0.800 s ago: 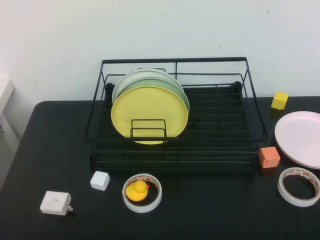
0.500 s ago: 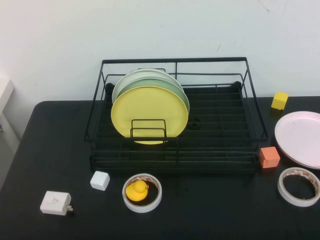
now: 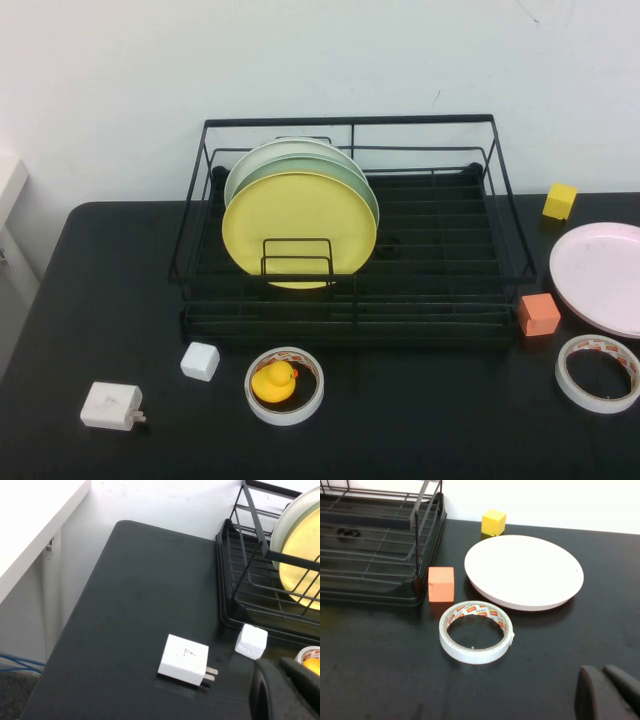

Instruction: Place plate on rack

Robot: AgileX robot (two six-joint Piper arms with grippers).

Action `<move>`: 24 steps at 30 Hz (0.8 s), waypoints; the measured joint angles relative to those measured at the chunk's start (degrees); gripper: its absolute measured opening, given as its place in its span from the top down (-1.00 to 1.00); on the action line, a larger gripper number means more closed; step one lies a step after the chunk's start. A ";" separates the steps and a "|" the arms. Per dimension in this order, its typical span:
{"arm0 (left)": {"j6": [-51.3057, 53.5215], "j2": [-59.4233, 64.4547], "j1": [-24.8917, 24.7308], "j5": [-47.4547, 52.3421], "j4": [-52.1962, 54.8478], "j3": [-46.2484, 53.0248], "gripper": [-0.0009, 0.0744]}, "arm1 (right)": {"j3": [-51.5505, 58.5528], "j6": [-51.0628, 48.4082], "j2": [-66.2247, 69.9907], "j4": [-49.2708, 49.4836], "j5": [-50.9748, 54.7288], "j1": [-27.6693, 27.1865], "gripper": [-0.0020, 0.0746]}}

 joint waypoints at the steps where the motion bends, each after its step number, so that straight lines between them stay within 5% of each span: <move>1: 0.00 0.00 0.00 0.00 0.00 0.00 0.98 | 0.00 0.00 0.00 0.00 0.00 0.00 0.95; 24: 0.00 0.00 0.00 -2.10 0.09 0.21 0.98 | 0.00 -0.13 0.00 -0.13 0.00 0.00 0.95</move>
